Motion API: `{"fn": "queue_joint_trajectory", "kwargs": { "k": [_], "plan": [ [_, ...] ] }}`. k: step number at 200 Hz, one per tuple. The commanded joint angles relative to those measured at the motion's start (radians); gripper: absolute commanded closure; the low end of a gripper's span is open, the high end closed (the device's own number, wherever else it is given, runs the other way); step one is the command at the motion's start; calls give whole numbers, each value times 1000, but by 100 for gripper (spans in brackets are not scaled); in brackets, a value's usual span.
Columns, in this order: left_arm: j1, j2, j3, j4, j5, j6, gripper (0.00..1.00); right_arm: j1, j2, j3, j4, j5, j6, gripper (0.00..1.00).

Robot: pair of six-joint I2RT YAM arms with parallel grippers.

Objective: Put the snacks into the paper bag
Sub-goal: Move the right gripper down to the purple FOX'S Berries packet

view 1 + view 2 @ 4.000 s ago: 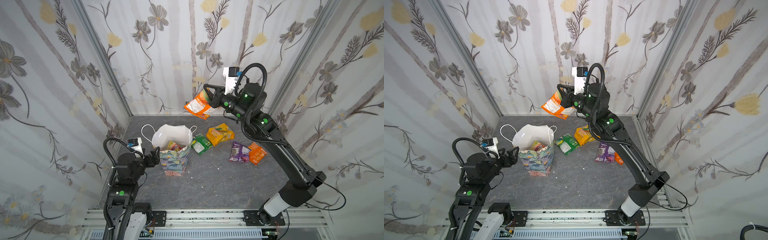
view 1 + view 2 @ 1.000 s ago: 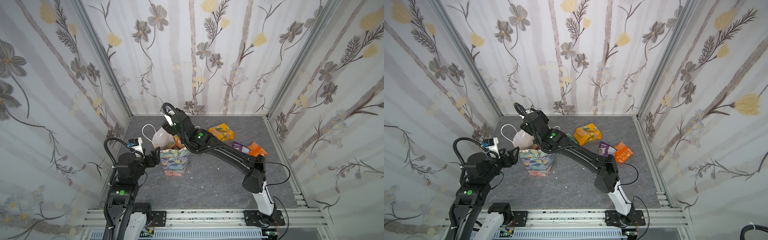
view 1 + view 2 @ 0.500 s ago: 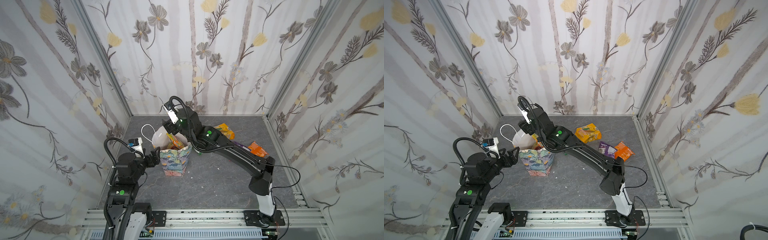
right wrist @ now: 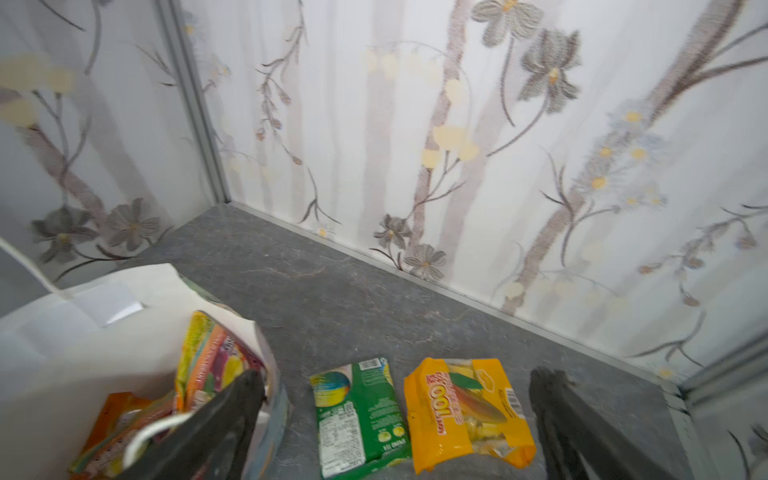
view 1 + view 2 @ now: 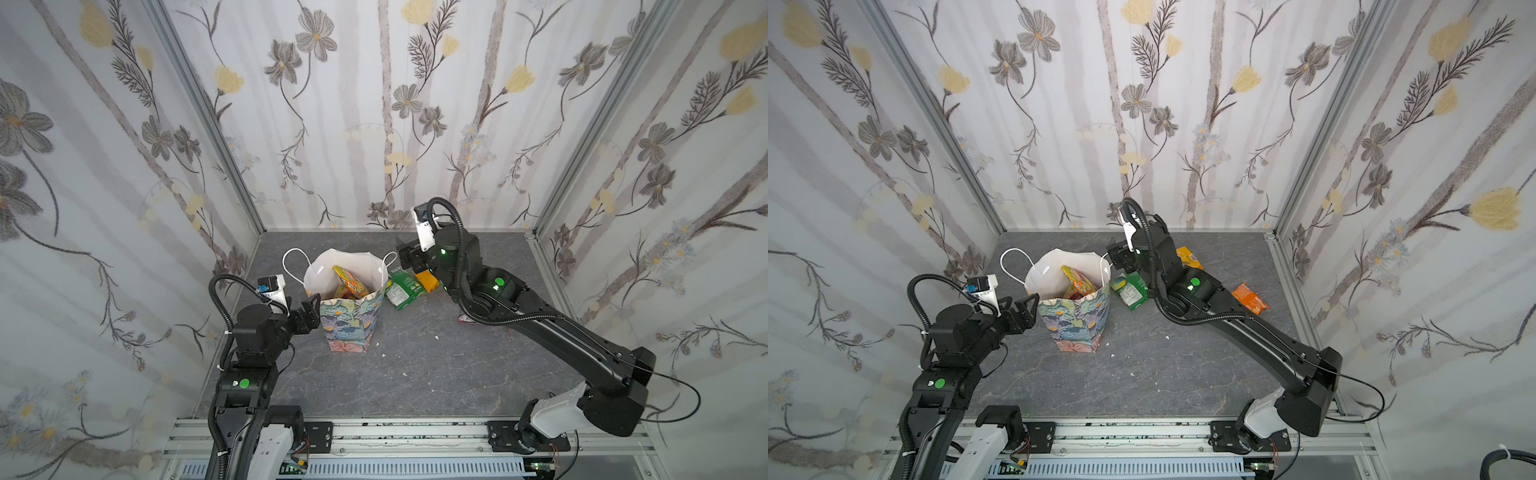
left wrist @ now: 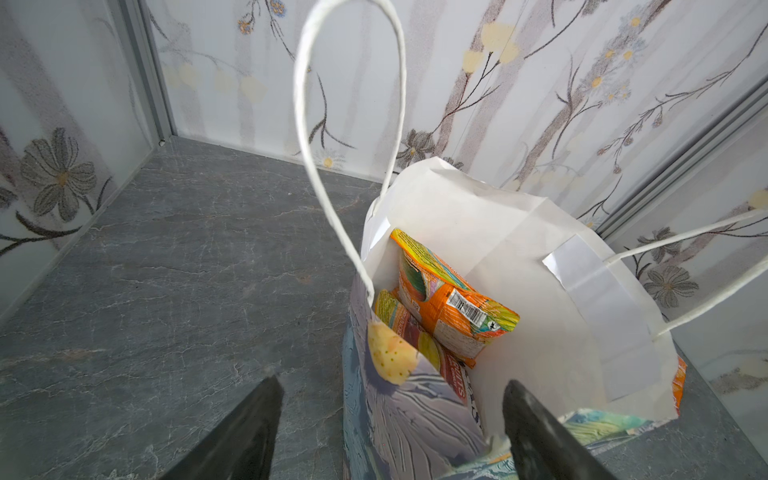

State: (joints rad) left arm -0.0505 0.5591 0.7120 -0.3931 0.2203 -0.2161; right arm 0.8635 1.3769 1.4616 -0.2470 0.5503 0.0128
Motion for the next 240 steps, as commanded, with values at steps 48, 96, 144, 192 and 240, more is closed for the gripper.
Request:
{"fn": "queue_joint_trajectory", "kwargs": {
  "k": [48, 96, 144, 192, 240],
  "plan": [
    [0, 12, 3, 21, -41, -3, 17, -219, -168, -327, -115, -20, 271, 1],
    [-1, -4, 23, -9, -73, -3, 17, -263, -161, -467, -157, 28, 324, 0],
    [-2, -6, 19, -9, -89, -3, 17, -293, -146, -504, -137, 23, 342, 1],
    [-1, -16, 8, -1, -81, -6, 17, -350, -74, -552, -124, -37, 364, 0],
    [-1, -17, 5, 2, -75, -8, 17, -390, 31, -587, -93, -79, 389, 0]
  ]
}}
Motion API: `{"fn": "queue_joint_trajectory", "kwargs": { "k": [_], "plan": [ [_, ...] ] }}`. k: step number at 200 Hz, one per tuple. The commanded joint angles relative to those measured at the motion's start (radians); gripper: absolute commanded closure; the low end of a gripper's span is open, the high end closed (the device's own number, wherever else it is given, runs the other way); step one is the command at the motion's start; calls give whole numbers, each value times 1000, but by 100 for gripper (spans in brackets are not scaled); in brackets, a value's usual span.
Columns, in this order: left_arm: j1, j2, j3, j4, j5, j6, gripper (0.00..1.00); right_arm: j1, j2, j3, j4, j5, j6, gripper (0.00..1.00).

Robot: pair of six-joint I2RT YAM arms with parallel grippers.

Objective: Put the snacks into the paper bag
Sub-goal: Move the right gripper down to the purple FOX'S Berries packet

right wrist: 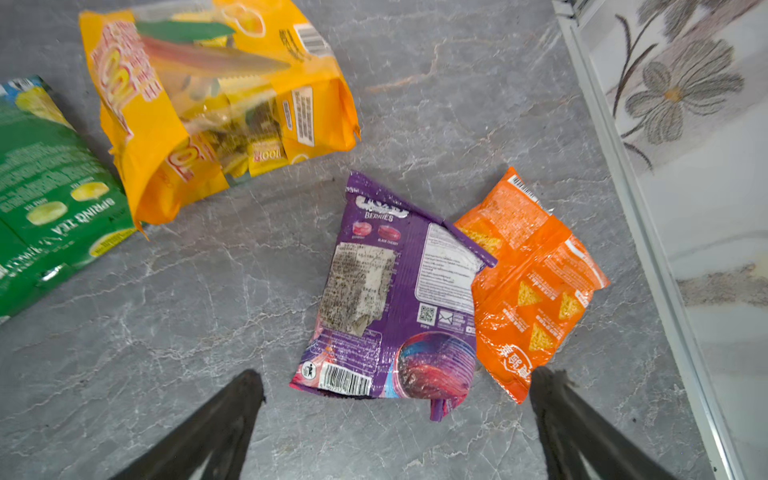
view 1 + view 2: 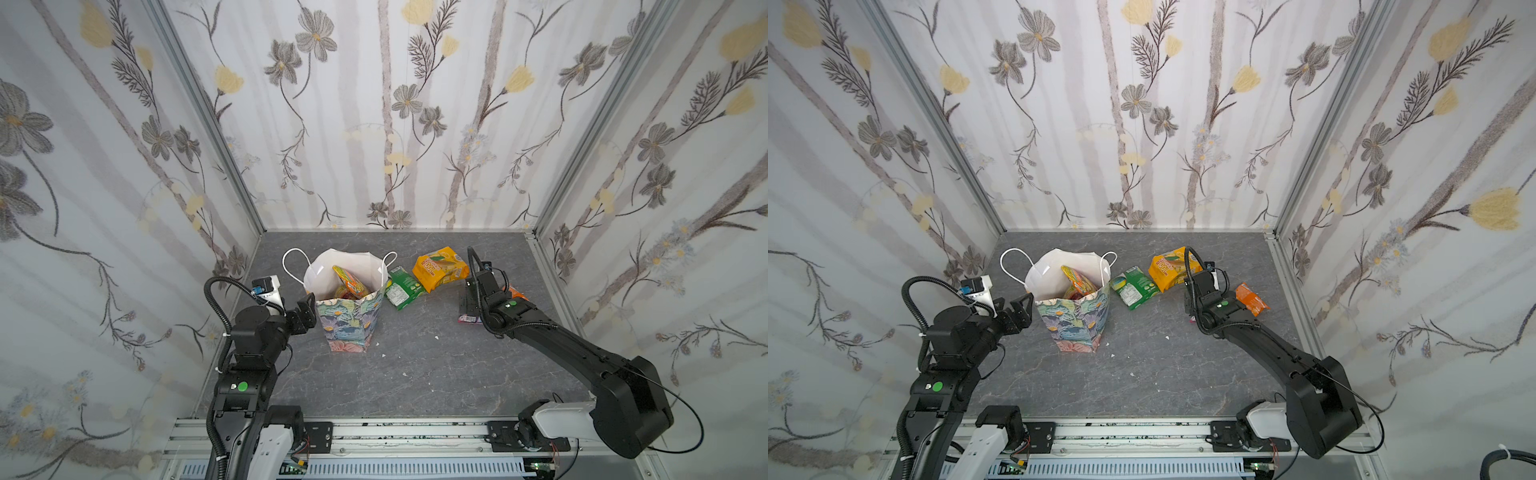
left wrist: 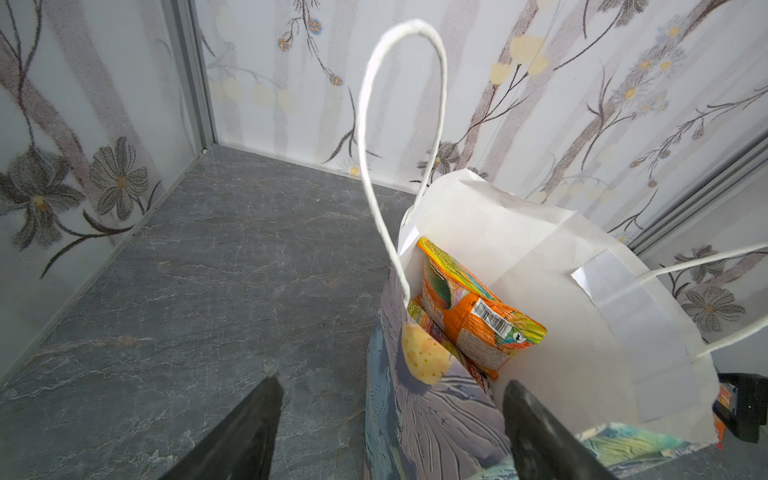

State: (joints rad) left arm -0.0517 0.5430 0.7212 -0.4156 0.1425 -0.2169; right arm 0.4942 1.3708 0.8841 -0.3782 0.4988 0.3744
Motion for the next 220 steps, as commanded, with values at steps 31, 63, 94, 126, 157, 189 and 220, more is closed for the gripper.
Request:
{"fn": "queue_joint_trajectory", "kwargs": {
  "k": [31, 63, 94, 126, 157, 189, 220],
  "plan": [
    [0, -1, -4, 25, 5, -7, 17, -78, 102, 1, 61, -54, 22, 0],
    [0, -2, -6, 26, 6, -7, 17, -132, 134, 1, 116, -93, 4, 0],
    [0, 0, -6, 26, 8, -6, 17, -167, 184, 17, 141, -129, -9, 0],
    [0, 1, -7, 28, 11, -6, 15, -188, 252, 29, 154, -177, -20, 0],
    [0, 10, -7, 31, 23, -7, 15, -190, 278, 29, 156, -238, -20, 0],
    [-1, 20, -9, 35, 42, -6, 13, -186, 282, 20, 149, -285, -18, 1],
    [0, 18, -10, 43, 76, -11, 11, -165, 271, -5, 143, -316, -1, 2]
  ]
}}
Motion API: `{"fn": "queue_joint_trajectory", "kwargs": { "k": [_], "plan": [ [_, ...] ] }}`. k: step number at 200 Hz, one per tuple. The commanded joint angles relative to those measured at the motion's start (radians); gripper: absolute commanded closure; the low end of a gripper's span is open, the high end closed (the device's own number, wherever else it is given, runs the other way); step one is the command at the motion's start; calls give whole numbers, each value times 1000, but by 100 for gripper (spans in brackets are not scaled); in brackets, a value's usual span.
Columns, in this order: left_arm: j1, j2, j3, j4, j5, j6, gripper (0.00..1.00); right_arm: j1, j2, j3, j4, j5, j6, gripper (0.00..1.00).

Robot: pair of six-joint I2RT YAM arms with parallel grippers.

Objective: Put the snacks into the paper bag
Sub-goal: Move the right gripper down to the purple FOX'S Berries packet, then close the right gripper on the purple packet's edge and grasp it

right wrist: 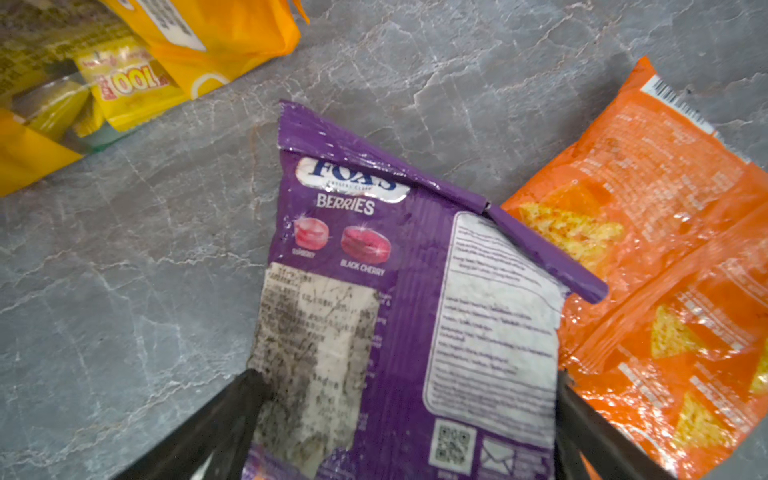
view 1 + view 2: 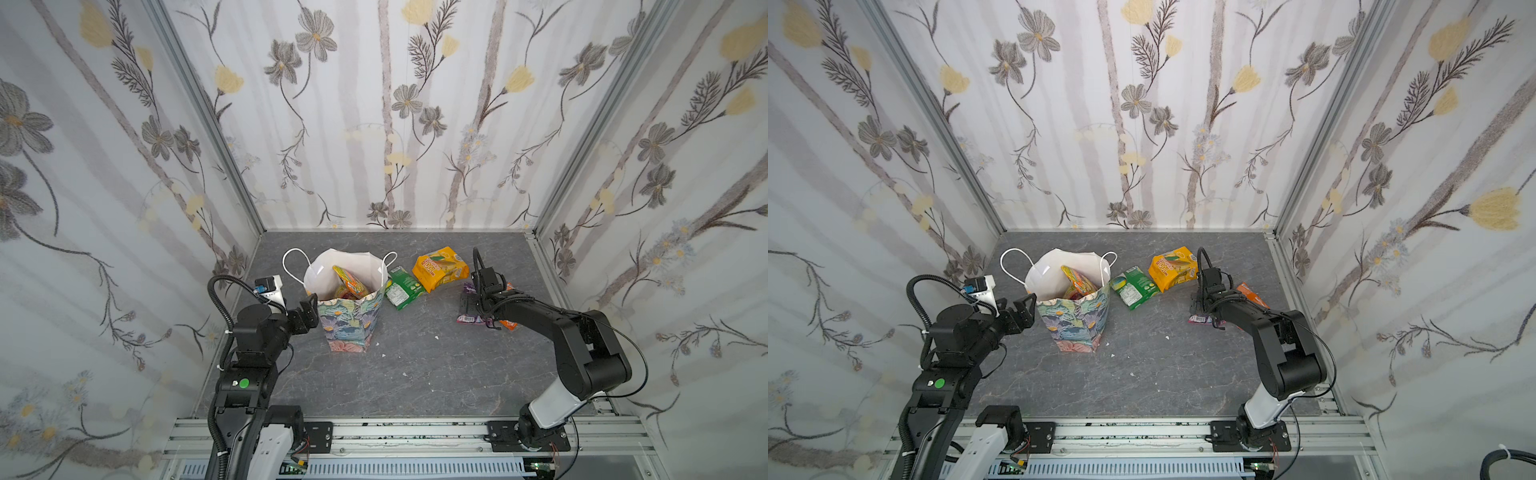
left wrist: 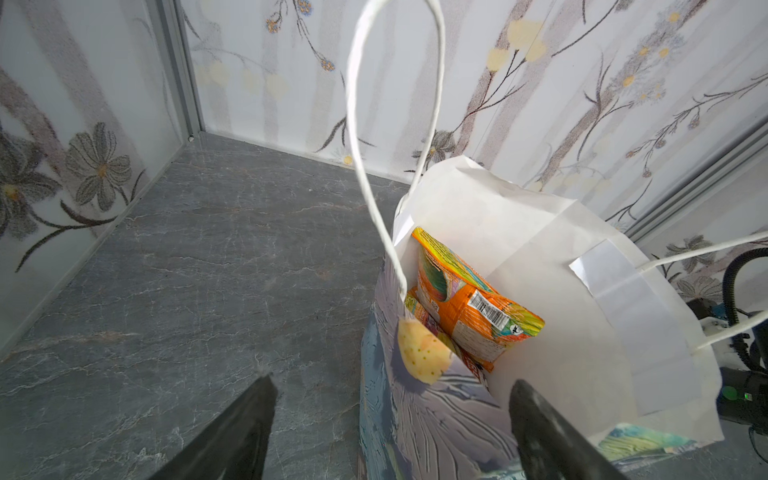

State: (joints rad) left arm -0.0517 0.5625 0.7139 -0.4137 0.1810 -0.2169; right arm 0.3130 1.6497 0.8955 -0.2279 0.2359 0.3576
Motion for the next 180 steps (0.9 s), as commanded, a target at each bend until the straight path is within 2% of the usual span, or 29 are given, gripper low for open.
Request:
{"fn": "queue_joint_trajectory", "kwargs": {
  "k": [1, 35, 106, 143, 180],
  "plan": [
    [0, -1, -2, 42, 39, -11, 11, 18, -8, -17, -7, -55, 16, 2],
    [0, 10, 0, 54, 107, -28, 9, 100, -17, -26, -46, -63, 53, 3],
    [4, 31, 6, 42, 65, -36, 9, 273, -160, -56, -83, -86, 136, 3],
    [8, 21, 9, 37, 35, -34, 10, 275, -213, -64, -92, -62, 138, 3],
    [9, 4, 10, 26, -14, -32, 10, 217, -243, -79, -54, -70, 136, 6]
  ]
}}
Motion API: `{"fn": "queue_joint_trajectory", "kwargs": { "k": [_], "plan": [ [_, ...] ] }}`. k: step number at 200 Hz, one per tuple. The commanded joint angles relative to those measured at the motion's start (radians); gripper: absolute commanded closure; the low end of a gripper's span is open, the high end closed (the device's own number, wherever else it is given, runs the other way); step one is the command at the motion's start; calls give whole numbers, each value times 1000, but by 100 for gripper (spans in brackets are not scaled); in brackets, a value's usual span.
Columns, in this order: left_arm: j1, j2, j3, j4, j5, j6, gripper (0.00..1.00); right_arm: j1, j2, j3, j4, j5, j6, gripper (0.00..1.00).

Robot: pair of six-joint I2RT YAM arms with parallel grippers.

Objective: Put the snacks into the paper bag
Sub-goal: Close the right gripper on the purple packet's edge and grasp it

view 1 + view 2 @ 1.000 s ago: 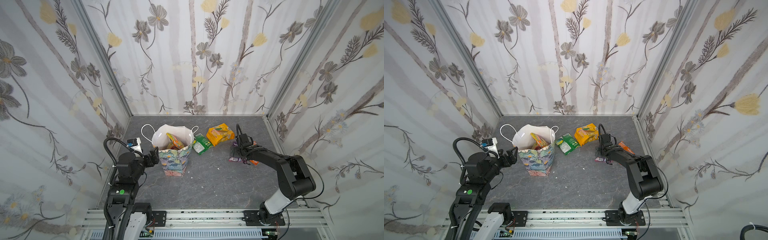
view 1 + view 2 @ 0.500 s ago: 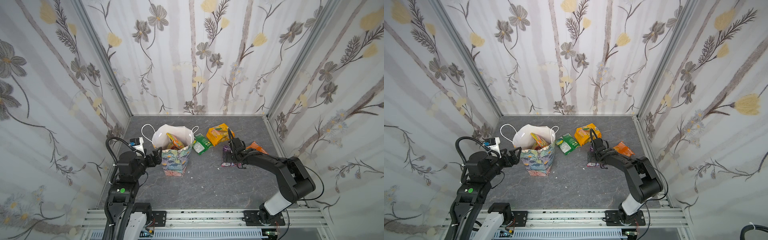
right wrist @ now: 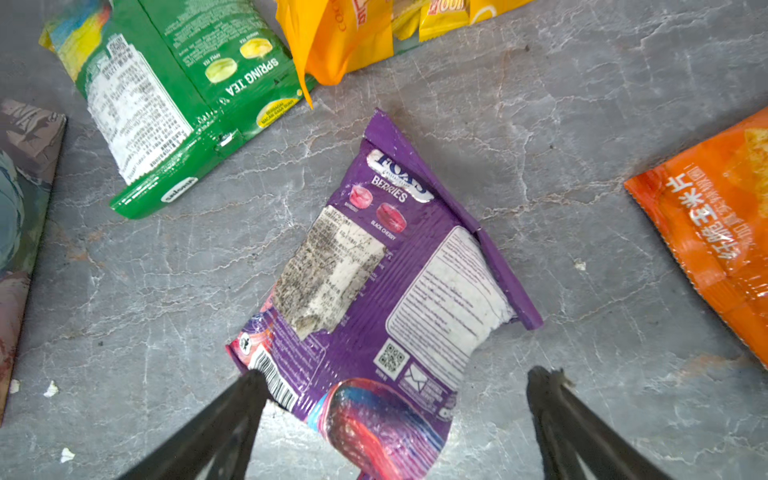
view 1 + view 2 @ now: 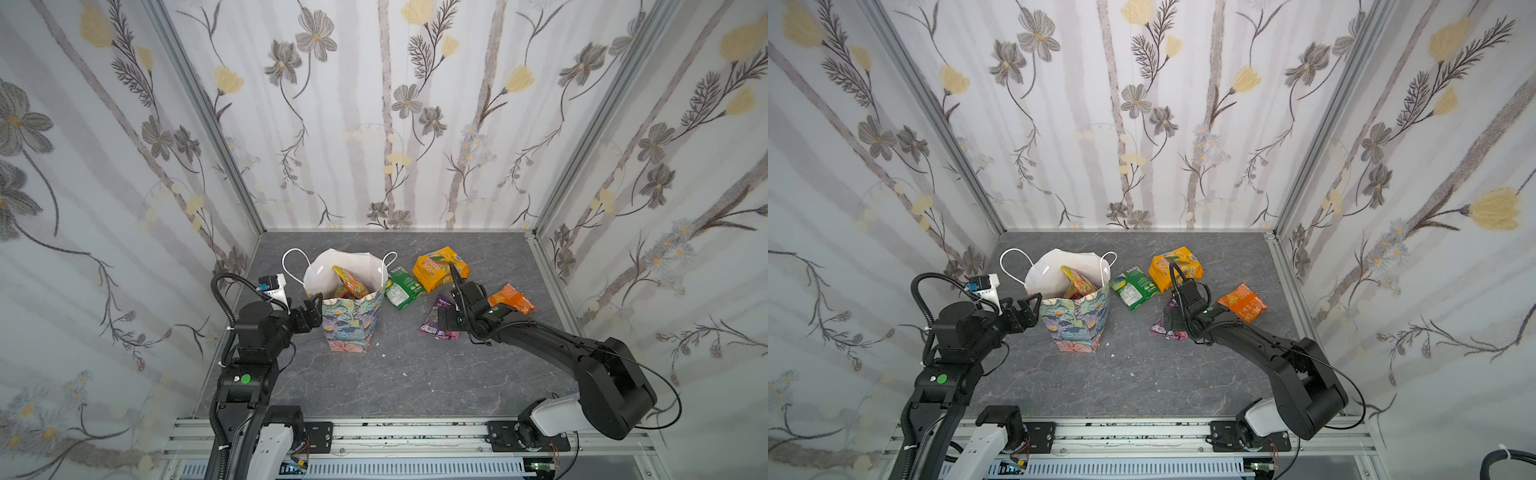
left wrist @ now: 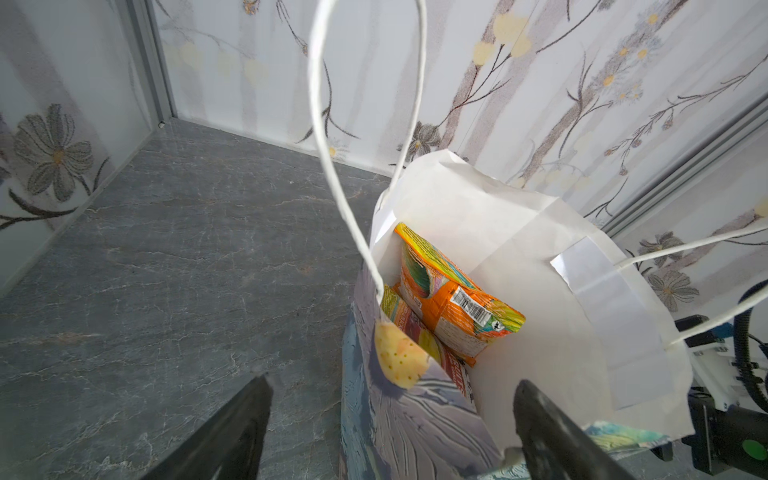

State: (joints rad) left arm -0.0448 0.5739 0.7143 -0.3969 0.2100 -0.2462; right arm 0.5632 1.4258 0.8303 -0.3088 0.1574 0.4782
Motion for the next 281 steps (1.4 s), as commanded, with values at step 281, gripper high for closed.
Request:
{"fn": "queue_joint_trajectory", "kwargs": {
  "k": [281],
  "plan": [
    [2, -17, 5, 10, -47, 8, 9, -341, 73, -323, 630, -481, 126, 16]
  ]
}}
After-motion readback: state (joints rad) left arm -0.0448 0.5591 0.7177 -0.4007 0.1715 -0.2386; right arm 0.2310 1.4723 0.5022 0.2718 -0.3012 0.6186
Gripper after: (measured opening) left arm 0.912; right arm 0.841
